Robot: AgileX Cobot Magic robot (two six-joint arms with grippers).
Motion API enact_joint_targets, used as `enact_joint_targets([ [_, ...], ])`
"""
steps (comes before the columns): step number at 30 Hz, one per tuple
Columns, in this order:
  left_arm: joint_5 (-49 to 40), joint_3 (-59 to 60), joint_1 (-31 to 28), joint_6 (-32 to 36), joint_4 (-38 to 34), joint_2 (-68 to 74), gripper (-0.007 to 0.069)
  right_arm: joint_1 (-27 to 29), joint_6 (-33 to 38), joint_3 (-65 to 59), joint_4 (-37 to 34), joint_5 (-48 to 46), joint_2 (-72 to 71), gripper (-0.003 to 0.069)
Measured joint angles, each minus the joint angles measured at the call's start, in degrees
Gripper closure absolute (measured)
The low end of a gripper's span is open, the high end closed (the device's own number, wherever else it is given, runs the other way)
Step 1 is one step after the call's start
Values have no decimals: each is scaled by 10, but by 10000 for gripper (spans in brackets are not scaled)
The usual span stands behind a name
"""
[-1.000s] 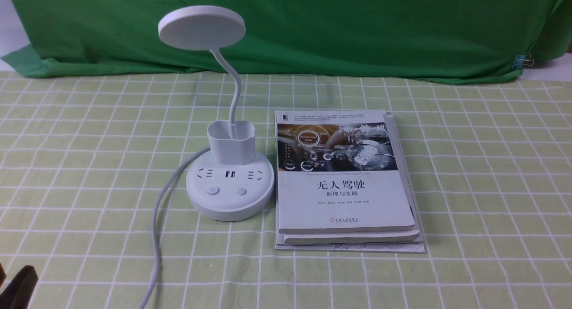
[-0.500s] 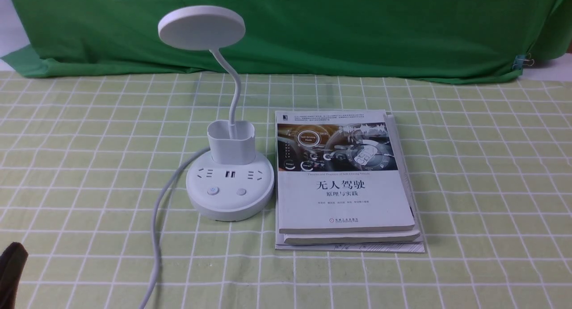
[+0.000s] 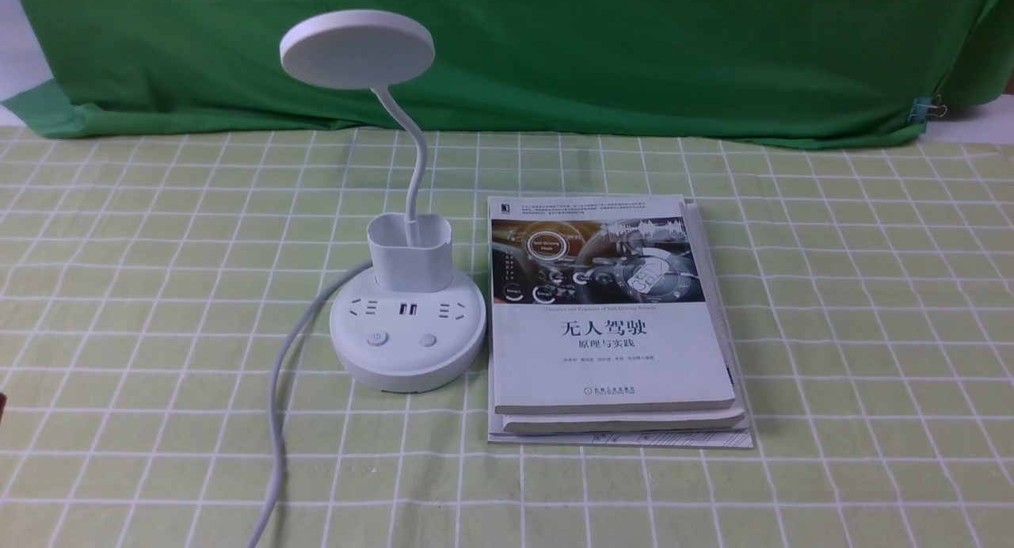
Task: Turn on the table lamp on the green coffee tablecloth with your hand.
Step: 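Press the power button on the lamp base to turn the lamp on with the left gripper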
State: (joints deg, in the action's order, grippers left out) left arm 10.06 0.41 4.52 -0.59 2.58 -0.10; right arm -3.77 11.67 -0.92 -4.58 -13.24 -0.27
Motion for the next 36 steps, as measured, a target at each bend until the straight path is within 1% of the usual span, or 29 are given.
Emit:
enact_joint_targets([
  [4, 27, 0, 0, -3, -35, 0, 384, 0, 0, 0, 0, 0, 0, 414],
  [7, 32, 0, 0, -3, -58, 0, 384, 0, 0, 0, 0, 0, 0, 414],
  [10, 25, -12, 0, -3, -63, 0, 384, 0, 0, 0, 0, 0, 0, 414],
  [13, 14, -49, 0, -3, -64, 17, 384, 0, 0, 0, 0, 0, 0, 414],
  [16, -6, -92, 0, -3, -64, 47, 384, 0, 0, 0, 0, 0, 0, 414],
  [19, -54, -152, 0, -3, -64, 104, 384, 0, 0, 0, 0, 0, 0, 414],
  [23, -156, -214, 0, -10, -65, 190, 384, 0, 0, 0, 0, 0, 0, 414],
  [26, -200, -230, 0, -16, -52, 237, 384, 0, 0, 0, 0, 0, 0, 414],
  [28, -212, -229, 0, -16, -31, 265, 384, 0, 0, 0, 0, 0, 0, 414],
  [30, -207, -229, 0, -18, -31, 289, 384, 0, 0, 0, 0, 0, 0, 414],
  [33, -190, -229, 0, -18, -50, 311, 384, 0, 0, 0, 0, 0, 0, 414],
  [34, -184, -229, 0, -18, -67, 334, 384, 0, 0, 0, 0, 0, 0, 414],
  [36, -184, -230, 0, -18, -73, 352, 384, 0, 0, 0, 0, 0, 0, 414],
])
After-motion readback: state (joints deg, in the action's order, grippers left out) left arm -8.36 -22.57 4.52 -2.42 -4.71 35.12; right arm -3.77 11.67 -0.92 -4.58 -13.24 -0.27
